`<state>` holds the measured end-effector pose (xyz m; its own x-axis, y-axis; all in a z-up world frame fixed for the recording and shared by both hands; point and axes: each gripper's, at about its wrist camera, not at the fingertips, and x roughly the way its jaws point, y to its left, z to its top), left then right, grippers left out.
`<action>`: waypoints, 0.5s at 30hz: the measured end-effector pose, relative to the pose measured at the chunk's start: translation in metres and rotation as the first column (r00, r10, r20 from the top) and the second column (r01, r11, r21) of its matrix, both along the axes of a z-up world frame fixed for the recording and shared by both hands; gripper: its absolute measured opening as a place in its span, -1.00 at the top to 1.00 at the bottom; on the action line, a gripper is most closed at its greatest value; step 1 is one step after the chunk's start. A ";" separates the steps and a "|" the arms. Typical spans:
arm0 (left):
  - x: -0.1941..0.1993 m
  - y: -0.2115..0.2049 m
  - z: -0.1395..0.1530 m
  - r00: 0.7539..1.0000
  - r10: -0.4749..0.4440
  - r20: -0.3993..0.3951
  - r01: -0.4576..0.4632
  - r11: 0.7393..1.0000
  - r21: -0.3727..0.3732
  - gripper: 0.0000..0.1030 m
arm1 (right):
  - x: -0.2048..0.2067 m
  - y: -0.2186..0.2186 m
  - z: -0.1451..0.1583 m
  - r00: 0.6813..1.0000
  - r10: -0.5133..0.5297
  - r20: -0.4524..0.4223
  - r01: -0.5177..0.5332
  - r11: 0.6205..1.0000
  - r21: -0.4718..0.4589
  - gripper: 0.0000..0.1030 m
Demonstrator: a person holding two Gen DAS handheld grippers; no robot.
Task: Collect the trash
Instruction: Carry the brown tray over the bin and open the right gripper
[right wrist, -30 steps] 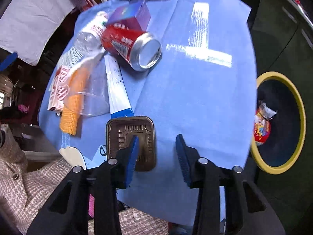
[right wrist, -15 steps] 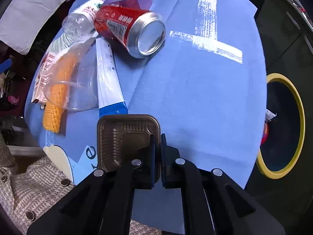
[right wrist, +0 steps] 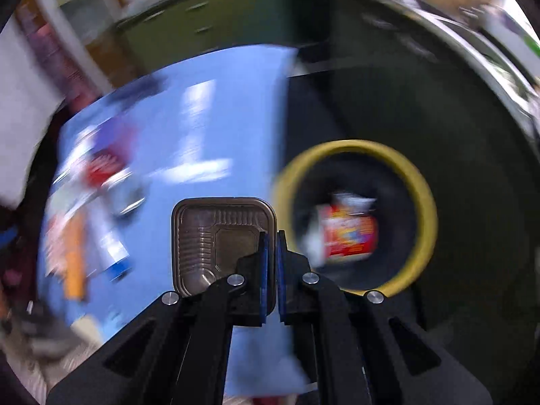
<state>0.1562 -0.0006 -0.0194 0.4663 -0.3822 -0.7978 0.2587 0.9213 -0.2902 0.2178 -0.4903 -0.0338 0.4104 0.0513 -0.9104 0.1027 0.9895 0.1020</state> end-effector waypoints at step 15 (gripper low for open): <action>-0.003 0.004 -0.002 0.999 0.044 -0.026 -0.043 0.999 0.031 -0.65 | 0.061 -0.077 -0.088 0.968 -0.199 -0.153 0.187 0.978 -0.089 0.59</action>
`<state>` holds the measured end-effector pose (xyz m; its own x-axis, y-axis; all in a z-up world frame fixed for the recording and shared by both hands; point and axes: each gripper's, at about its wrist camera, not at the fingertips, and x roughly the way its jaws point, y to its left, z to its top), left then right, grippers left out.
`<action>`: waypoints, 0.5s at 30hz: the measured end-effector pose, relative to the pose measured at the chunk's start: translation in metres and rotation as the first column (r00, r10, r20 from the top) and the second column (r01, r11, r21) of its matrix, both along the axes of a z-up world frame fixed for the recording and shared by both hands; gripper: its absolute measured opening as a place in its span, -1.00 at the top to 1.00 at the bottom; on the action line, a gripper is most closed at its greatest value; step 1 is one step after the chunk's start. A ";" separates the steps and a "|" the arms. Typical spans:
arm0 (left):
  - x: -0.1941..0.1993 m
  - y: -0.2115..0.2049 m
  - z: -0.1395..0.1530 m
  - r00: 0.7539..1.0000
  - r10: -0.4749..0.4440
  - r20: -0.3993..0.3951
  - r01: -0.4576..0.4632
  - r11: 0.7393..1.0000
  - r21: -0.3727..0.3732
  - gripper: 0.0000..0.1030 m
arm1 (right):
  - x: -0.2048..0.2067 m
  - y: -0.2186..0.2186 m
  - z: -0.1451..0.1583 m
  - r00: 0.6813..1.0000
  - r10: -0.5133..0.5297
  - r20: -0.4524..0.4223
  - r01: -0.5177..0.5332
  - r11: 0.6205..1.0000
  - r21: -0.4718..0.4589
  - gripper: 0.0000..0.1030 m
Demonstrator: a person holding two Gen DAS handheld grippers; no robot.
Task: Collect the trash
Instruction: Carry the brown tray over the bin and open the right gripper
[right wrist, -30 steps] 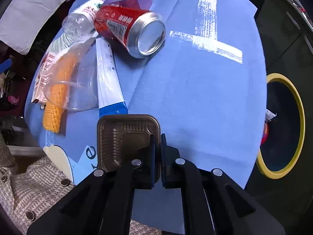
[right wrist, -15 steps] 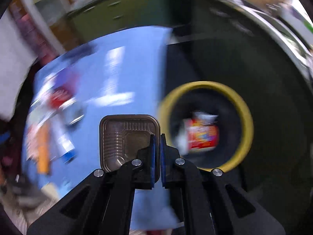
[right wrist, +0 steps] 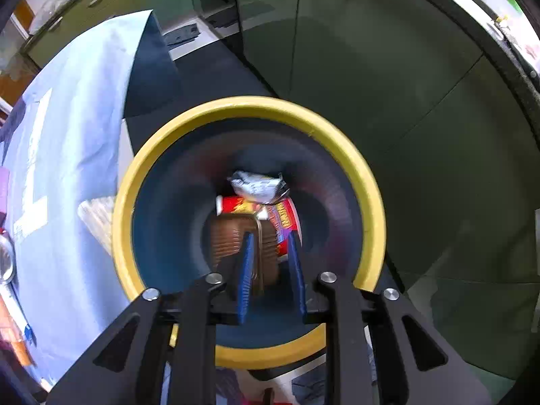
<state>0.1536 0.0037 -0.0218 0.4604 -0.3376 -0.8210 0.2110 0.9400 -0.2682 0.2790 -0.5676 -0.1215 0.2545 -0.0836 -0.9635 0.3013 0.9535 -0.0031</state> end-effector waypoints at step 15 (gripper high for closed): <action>0.026 0.006 -0.045 0.961 0.113 -0.254 -0.117 0.993 -0.001 -0.74 | -0.099 0.083 0.043 0.952 0.197 0.233 -0.222 0.971 0.088 0.36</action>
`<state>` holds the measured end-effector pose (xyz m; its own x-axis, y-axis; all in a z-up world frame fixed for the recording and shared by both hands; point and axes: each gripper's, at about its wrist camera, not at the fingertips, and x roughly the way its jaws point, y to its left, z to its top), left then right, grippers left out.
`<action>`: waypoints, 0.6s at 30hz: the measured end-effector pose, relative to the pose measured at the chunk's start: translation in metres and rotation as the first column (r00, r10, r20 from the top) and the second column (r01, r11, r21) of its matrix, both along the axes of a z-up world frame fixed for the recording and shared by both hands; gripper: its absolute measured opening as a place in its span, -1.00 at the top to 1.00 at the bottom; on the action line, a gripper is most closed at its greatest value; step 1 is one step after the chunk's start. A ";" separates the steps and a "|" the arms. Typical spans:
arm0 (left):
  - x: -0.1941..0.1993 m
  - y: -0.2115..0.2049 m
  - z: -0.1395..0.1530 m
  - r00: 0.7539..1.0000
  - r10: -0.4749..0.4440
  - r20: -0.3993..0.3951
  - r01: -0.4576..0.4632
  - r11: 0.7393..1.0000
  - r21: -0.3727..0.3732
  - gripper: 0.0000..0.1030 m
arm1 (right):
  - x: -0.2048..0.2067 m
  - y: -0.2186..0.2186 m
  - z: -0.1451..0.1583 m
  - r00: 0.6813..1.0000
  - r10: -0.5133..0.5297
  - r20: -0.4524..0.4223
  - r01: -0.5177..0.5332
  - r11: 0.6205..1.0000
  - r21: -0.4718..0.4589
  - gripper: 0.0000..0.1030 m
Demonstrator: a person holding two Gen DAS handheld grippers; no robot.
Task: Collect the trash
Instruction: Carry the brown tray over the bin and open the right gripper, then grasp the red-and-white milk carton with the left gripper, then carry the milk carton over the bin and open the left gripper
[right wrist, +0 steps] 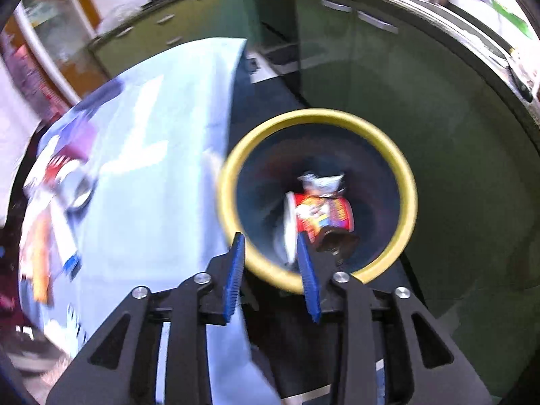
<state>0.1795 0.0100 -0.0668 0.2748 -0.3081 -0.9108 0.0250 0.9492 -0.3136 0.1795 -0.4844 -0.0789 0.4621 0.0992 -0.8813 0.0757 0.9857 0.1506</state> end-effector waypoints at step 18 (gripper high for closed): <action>0.042 0.018 -0.064 0.953 0.204 -0.224 -0.189 0.978 0.090 -0.12 | -0.028 0.036 -0.015 0.994 0.105 0.040 -0.107 0.992 0.062 0.28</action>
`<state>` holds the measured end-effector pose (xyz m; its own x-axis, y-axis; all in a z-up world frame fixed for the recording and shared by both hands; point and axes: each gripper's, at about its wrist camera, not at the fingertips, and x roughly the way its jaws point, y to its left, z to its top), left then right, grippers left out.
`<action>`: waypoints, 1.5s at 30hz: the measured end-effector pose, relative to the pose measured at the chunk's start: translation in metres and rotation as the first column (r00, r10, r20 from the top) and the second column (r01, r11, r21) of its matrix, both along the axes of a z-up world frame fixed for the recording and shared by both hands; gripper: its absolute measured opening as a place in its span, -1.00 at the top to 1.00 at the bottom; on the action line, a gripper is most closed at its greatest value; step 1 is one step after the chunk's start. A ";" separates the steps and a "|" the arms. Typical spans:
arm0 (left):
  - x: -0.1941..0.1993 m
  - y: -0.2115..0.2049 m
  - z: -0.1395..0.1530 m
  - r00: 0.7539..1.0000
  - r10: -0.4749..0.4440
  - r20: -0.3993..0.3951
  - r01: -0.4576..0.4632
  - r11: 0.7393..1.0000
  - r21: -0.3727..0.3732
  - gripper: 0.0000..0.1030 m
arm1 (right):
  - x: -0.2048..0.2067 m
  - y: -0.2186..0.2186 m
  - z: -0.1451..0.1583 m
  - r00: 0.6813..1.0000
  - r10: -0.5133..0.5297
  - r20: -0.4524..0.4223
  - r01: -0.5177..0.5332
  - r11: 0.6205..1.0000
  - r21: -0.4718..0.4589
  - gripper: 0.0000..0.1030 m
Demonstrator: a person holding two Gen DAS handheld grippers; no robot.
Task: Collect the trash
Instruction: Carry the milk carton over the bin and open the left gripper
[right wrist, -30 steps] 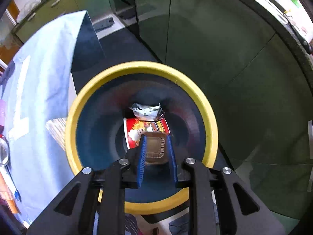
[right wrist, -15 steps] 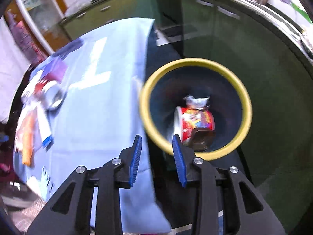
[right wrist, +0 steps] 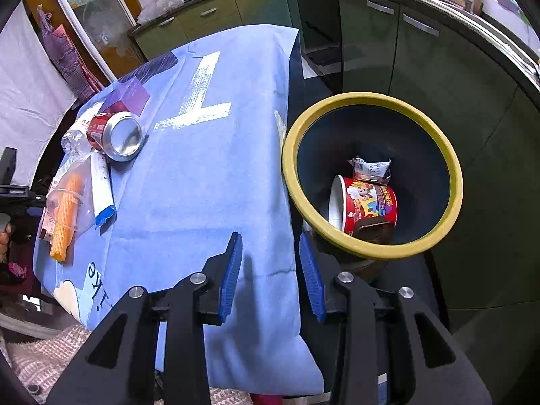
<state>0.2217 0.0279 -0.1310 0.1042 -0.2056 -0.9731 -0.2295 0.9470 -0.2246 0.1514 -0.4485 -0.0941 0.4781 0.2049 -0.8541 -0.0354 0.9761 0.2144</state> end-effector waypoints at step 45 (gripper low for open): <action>0.071 -0.522 0.046 0.560 -0.726 0.399 0.752 0.648 0.123 -0.14 | -0.124 -0.121 -0.017 0.905 -0.420 0.068 0.407 0.901 0.150 0.21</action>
<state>0.2929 -0.4945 -0.0849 0.2421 -0.4339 -0.8678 0.6616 0.7281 -0.1795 0.0270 -0.5699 -0.1111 0.6220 0.0763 -0.7793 0.3390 0.8709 0.3559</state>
